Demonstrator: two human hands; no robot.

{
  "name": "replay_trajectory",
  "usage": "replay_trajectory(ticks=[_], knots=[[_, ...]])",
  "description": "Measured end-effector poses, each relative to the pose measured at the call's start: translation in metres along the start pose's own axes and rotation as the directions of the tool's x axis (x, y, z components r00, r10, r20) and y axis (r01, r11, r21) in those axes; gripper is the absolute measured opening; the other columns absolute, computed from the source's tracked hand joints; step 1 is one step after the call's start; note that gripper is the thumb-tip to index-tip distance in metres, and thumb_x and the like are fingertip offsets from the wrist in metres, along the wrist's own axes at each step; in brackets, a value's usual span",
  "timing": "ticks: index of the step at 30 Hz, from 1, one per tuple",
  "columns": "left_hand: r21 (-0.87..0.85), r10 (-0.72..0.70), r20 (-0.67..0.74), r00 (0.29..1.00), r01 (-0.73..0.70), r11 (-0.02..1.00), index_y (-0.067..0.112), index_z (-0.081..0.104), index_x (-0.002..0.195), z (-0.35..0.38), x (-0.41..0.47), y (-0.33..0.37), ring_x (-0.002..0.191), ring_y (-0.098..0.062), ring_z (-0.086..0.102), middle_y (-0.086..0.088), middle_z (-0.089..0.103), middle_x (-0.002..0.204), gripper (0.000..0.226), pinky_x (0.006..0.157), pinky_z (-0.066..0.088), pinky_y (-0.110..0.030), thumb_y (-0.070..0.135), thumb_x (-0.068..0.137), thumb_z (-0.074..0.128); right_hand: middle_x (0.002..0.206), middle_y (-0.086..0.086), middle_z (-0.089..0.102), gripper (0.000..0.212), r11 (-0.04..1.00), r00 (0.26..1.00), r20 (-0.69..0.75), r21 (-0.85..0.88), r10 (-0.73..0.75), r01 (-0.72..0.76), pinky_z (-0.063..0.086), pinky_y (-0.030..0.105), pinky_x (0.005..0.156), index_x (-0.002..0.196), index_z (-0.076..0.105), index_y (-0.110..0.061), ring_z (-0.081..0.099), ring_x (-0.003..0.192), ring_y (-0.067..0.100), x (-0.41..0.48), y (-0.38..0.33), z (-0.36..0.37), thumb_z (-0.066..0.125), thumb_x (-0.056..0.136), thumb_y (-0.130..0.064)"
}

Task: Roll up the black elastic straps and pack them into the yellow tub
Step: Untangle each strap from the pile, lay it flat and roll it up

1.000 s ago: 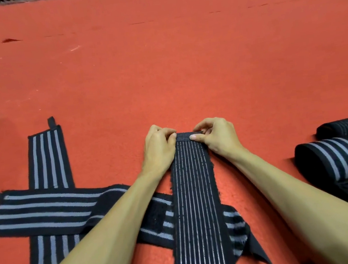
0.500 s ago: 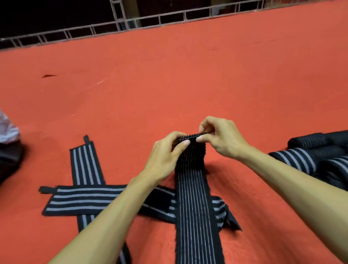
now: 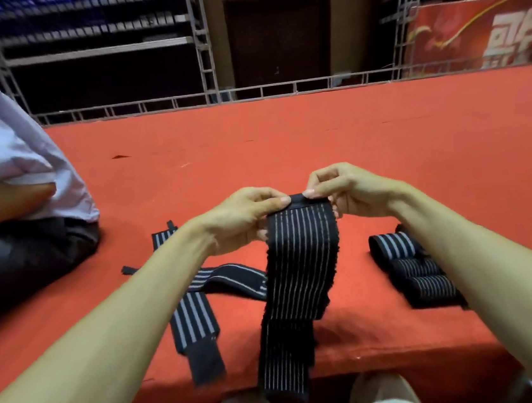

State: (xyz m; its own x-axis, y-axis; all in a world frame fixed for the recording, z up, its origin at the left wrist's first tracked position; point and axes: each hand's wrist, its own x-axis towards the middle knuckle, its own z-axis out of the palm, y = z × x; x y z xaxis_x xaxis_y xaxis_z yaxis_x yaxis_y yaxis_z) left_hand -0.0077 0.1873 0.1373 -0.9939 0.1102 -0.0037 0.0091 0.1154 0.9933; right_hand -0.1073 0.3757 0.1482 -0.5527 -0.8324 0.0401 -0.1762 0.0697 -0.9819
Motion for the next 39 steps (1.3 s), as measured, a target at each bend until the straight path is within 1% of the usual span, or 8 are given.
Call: replay_trajectory(ticks=[5,11,13,17,24,29,33,39], knots=[[-0.228,0.014,0.018,1.0,-0.009,0.974,0.01,0.061,0.093,0.007,-0.01,0.021,0.048,-0.005,0.057,-0.001,0.06,0.07,0.009,0.042,0.049,-0.015,0.014,0.096,0.054,0.052,-0.007,0.046,0.021,0.985,0.997,0.017,0.155,-0.08,0.077,0.039,0.014,0.042,0.075,0.045,-0.011,0.043,0.042,0.003,-0.009,-0.018,0.0,0.061,0.088,-0.017],[0.154,0.081,-0.245,0.966,-0.044,0.987,0.014,0.058,0.095,0.0,0.03,-0.045,0.053,-0.007,0.048,-0.001,0.054,0.07,0.009,0.047,0.042,-0.02,0.011,0.1,0.051,0.068,0.003,0.052,0.031,0.991,0.983,-0.13,0.048,0.128,-0.123,0.043,0.022,0.046,0.091,0.059,-0.008,0.047,0.053,0.014,0.022,0.054,-0.003,0.068,0.085,-0.037],[0.294,0.156,-0.271,0.95,-0.072,0.953,0.018,0.059,0.093,-0.004,0.047,-0.07,0.065,-0.01,0.051,0.001,0.057,0.076,0.01,0.054,0.042,-0.021,0.013,0.099,0.052,0.067,0.002,0.05,0.039,0.987,0.976,-0.161,0.082,0.15,-0.138,0.042,0.023,0.047,0.101,0.059,-0.006,0.046,0.053,0.013,0.034,0.079,-0.004,0.061,0.089,-0.043],[0.402,0.269,-0.279,0.922,-0.143,0.905,0.016,0.061,0.095,-0.01,0.076,-0.106,0.077,-0.006,0.054,0.005,0.062,0.085,0.009,0.07,0.044,-0.021,0.01,0.097,0.054,0.062,0.0,0.045,0.037,0.986,0.956,-0.246,0.083,0.16,-0.144,0.039,0.025,0.049,0.094,0.059,-0.009,0.041,0.051,0.013,0.056,0.114,-0.011,0.059,0.092,-0.047],[0.168,0.201,-0.417,0.886,-0.143,0.975,0.015,0.066,0.102,-0.008,0.117,-0.185,0.098,-0.005,0.062,0.005,0.069,0.102,0.013,0.089,0.048,-0.02,0.008,0.094,0.059,0.053,-0.006,0.053,0.022,0.971,0.878,-0.449,0.229,0.165,-0.066,0.039,0.018,0.047,0.08,0.063,-0.006,0.045,0.047,0.005,0.092,0.185,-0.01,0.066,0.091,-0.025],[-0.024,0.063,-0.457,0.887,-0.083,0.996,0.014,0.067,0.099,-0.002,0.14,-0.219,0.088,0.004,0.06,0.006,0.068,0.098,0.012,0.08,0.044,-0.013,0.02,0.096,0.057,0.076,0.003,0.068,0.013,0.959,0.817,-0.545,0.28,0.188,-0.034,0.046,0.024,0.06,0.085,0.068,-0.007,0.062,0.073,0.015,0.103,0.233,-0.004,0.069,0.088,-0.02],[0.038,0.137,-0.43,0.892,-0.134,0.99,0.017,0.064,0.094,-0.006,0.146,-0.226,0.086,0.001,0.059,0.008,0.066,0.092,0.013,0.079,0.043,-0.015,0.018,0.099,0.051,0.081,0.006,0.07,0.004,0.979,0.809,-0.584,0.196,0.07,0.058,0.049,0.026,0.067,0.084,0.068,-0.011,0.062,0.078,0.015,0.104,0.242,-0.007,0.068,0.087,-0.008],[-0.127,0.071,-0.394,0.916,-0.13,0.983,0.021,0.055,0.117,-0.005,0.143,-0.232,0.073,-0.001,0.063,-0.002,0.065,0.092,0.019,0.064,0.048,-0.017,0.017,0.099,0.051,0.087,0.006,0.07,0.011,0.988,0.793,-0.609,0.12,-0.007,0.101,0.052,0.024,0.067,0.086,0.067,-0.011,0.064,0.08,0.01,0.104,0.252,-0.008,0.072,0.082,-0.003]])
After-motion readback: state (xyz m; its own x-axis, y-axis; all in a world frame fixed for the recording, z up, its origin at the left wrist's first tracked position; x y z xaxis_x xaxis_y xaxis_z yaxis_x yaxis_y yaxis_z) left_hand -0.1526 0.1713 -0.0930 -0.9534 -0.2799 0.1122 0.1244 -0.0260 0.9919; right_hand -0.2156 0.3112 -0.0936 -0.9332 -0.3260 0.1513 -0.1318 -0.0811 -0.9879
